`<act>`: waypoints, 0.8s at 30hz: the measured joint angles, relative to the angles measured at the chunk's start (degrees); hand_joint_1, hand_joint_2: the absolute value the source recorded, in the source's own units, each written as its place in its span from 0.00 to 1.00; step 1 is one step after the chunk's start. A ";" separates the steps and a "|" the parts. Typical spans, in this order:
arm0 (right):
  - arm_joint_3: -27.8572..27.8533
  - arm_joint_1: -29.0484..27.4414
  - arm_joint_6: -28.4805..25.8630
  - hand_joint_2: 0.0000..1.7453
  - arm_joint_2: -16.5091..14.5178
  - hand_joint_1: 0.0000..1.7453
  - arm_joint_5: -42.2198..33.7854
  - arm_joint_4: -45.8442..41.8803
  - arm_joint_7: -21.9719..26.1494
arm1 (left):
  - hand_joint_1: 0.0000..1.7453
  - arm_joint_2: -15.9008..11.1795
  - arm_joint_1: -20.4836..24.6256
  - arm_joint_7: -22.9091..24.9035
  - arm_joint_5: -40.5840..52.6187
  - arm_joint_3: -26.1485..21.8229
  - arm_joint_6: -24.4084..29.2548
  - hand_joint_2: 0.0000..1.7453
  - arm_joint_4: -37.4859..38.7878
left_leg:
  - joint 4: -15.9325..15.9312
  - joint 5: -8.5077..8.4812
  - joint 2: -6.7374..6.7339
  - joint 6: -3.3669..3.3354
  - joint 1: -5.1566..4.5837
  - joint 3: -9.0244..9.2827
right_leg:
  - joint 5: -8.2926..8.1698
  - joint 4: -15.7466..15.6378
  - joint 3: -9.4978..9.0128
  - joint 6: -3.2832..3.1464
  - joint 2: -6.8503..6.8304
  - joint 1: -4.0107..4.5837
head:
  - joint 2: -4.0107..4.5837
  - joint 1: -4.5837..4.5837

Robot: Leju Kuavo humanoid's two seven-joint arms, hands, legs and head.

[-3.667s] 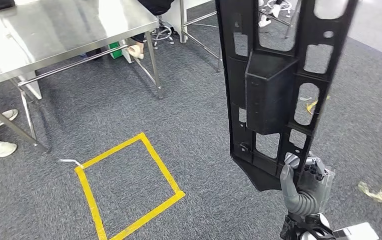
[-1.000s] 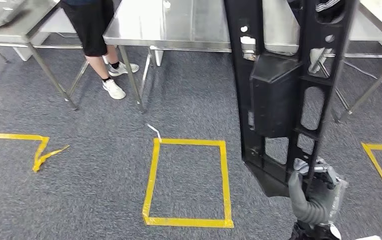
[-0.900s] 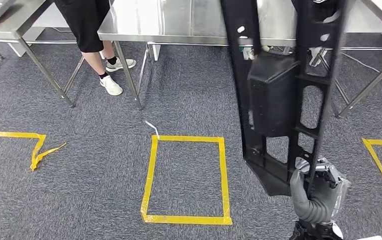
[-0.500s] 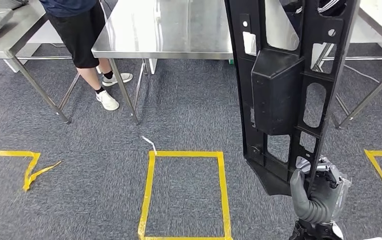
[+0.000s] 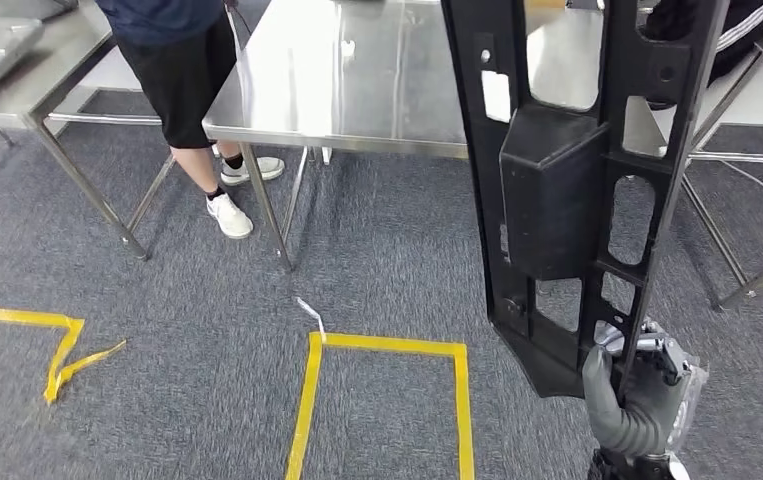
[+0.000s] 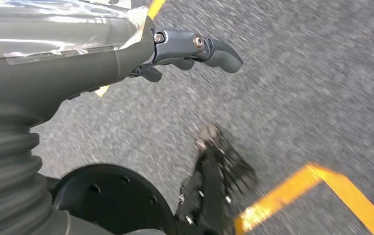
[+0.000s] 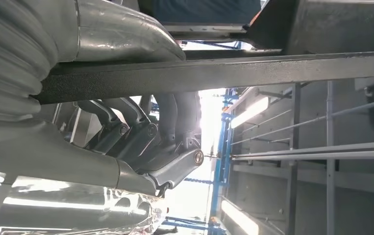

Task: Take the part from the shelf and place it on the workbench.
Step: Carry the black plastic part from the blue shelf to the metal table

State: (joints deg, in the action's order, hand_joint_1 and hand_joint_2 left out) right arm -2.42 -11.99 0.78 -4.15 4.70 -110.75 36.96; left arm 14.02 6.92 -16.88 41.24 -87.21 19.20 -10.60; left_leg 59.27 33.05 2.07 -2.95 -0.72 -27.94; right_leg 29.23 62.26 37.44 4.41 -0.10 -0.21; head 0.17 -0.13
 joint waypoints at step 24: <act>0.50 3.03 -0.39 1.00 -0.01 1.00 1.02 1.84 -1.47 | 0.00 0.85 0.52 -0.26 -0.97 -0.02 0.91 1.00 -0.18 | -3.27 -10.55 -1.28 -1.53 0.00 -6.32 | 10.31 8.08 -10.01 -3.43 0.74 0.07 | 0.00 0.06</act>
State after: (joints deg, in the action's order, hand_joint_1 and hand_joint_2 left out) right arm -1.92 -8.96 0.39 -4.15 5.72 -108.92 35.49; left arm 14.86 7.44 -17.14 40.27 -87.23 20.11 -10.78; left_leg 56.00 22.50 0.79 -4.48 -0.72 -34.26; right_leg 39.54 70.34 27.42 0.98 0.64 -0.14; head 0.17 -0.07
